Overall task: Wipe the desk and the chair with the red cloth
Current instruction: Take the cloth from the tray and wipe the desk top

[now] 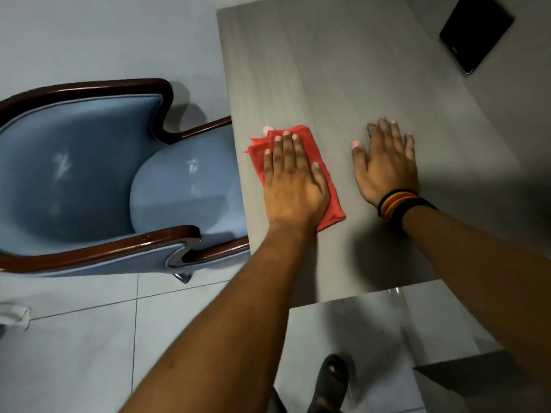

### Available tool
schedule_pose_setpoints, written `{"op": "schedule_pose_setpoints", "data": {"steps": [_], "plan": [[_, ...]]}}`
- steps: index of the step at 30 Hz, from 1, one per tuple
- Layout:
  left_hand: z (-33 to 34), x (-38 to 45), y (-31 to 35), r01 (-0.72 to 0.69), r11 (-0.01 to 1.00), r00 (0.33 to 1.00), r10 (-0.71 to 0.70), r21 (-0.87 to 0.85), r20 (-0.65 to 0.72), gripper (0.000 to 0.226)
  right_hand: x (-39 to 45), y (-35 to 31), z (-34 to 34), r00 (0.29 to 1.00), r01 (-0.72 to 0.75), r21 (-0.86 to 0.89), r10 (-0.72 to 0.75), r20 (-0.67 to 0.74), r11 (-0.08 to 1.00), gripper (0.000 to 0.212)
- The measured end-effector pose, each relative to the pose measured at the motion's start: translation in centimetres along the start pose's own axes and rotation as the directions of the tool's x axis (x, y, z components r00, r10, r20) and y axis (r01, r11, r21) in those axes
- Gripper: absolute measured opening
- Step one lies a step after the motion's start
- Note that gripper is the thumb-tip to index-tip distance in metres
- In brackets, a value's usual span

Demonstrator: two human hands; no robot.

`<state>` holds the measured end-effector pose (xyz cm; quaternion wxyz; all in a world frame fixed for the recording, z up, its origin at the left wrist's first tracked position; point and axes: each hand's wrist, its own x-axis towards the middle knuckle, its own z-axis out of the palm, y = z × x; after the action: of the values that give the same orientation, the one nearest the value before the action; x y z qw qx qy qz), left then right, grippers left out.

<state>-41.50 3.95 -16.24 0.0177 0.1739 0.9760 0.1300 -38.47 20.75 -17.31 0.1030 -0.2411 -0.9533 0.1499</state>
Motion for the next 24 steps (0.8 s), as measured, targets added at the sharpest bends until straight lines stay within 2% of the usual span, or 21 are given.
{"op": "schedule_pose_setpoints", "data": {"steps": [5, 10, 12, 16, 18, 19, 21, 22, 24], "plan": [[0.1, -9.1, -0.1, -0.068, 0.997, 0.997, 0.069, -0.048, 0.027, 0.07, 0.1, 0.0, -0.3, 1.0, -0.008, -0.002, 0.008, 0.006, 1.0, 0.062], [-0.1, -0.9, -0.8, -0.099, 0.993, 0.995, 0.1, -0.059, 0.025, 0.068, 0.2, 0.1, 0.0, 1.0, -0.006, 0.023, 0.006, 0.002, 1.0, 0.062], [-0.1, -1.1, -0.9, -0.073, 0.996, 0.997, 0.075, -0.05, 0.035, 0.068, 0.0, -0.1, -0.3, 1.0, -0.013, 0.121, 0.01, 0.025, 0.993, 0.062], [-0.2, -9.1, -1.9, -0.097, 0.991, 0.995, 0.098, -0.087, 0.004, 0.068, -3.0, -2.6, -2.5, 0.998, 0.062, 0.453, -0.064, -0.009, 0.889, 0.049], [0.2, -11.5, -2.9, -0.128, 0.988, 0.992, 0.127, -0.091, -0.023, 0.067, -4.8, -4.6, -2.9, 0.993, 0.007, 0.451, -0.058, 0.099, 0.893, 0.044], [0.2, -11.9, -3.2, -0.137, 0.987, 0.99, 0.134, -0.085, -0.044, 0.067, -5.2, -5.9, -3.1, 0.978, -0.074, 0.444, -0.022, 0.207, 0.893, 0.046], [0.1, -12.0, -3.4, -0.117, 0.986, 0.992, 0.109, -0.118, -0.069, 0.068, -5.2, -8.4, -3.2, 0.897, -0.275, 0.447, 0.06, 0.438, 0.851, 0.056], [-0.2, -12.0, -3.3, -0.084, 0.983, 0.994, 0.072, -0.161, -0.078, 0.071, -4.7, -9.5, -3.1, 0.855, -0.331, 0.423, 0.078, 0.513, 0.844, 0.059], [-1.0, -12.6, -3.2, 0.015, 0.954, 0.997, -0.038, -0.301, -0.071, 0.083, -3.8, -10.7, -3.0, 0.801, -0.388, 0.338, 0.133, 0.583, 0.857, 0.046]]}}
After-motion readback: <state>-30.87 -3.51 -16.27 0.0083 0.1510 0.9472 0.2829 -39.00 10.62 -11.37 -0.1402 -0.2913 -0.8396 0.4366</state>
